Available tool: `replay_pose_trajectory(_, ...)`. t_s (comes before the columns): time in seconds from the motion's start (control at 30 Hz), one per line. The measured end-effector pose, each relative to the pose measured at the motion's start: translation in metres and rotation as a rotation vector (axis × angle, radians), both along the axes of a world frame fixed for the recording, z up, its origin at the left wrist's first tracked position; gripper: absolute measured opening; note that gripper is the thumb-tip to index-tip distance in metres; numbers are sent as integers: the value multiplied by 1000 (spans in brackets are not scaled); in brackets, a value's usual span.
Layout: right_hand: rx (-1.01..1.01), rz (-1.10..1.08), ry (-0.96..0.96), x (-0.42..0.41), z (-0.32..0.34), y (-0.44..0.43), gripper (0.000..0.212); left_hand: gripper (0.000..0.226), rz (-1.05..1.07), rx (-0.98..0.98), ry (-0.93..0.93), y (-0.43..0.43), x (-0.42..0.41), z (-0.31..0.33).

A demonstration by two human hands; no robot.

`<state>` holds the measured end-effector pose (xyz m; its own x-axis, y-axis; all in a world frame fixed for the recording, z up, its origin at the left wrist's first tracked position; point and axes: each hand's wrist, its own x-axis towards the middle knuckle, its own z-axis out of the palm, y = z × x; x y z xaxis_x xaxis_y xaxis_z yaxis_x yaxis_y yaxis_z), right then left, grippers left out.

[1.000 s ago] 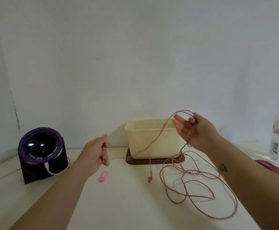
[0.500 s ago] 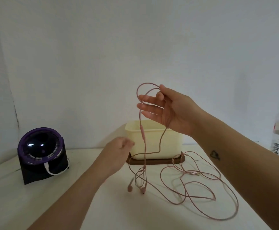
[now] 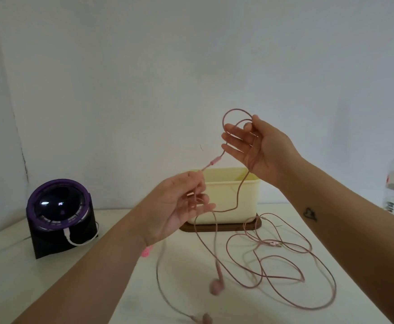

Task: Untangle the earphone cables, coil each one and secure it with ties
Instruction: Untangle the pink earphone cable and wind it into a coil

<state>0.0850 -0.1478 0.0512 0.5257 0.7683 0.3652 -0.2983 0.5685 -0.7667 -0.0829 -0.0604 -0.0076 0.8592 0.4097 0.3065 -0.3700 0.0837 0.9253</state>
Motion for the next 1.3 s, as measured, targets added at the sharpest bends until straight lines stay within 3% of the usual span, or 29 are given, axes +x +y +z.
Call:
replay_pose_trajectory(0.2,-69,-246,65,22,-15,-2,42,17,78,-25,56,19,-6,3)
replay_pose_trajectory(0.47,-343,-503,-146,59,-56,11,38,32,530,360,305,39,-4,-8)
replay_pose_trajectory(0.53,-465,-489,-245,71,-71,9,39,31,566,388,333,43,-7,-11)
replay_pose_trajectory(0.67,-762,-253,-366,85,-93,-3,39,26,563,321,332,50,-11,-13)
replay_pose_trajectory(0.77,-1097,-233,-637,90,-98,-9,42,30,550,207,294,50,-10,-11)
replay_pose_trajectory(0.83,-1314,-333,-1046,87,-95,-6,49,32,513,149,276,47,-9,-8)
replay_pose_trajectory(0.9,-1291,-496,-1474,74,-86,1,57,32,486,144,279,43,-5,-7)
replay_pose_trajectory(0.93,-1158,-526,-1571,61,-80,4,59,31,477,152,279,40,-3,-6)
replay_pose_trajectory(0.97,-989,-492,-1559,45,-75,6,58,31,470,165,278,37,0,-6)
replay_pose_trajectory(1.03,-705,-246,-1349,6,-64,8,50,30,456,200,271,31,6,-6)
replay_pose_trajectory(1.1,-619,51,-1186,-25,-64,12,52,29,448,219,253,26,10,-5)
replay_pose_trajectory(1.17,-584,240,-1078,-36,-72,18,40,29,442,217,224,25,10,-4)
replay_pose_trajectory(1.23,-517,283,-927,-35,-72,18,24,28,435,171,188,29,4,-2)
replay_pose_trajectory(1.3,-462,247,-778,-26,-66,15,30,24,403,134,172,37,-6,-2)
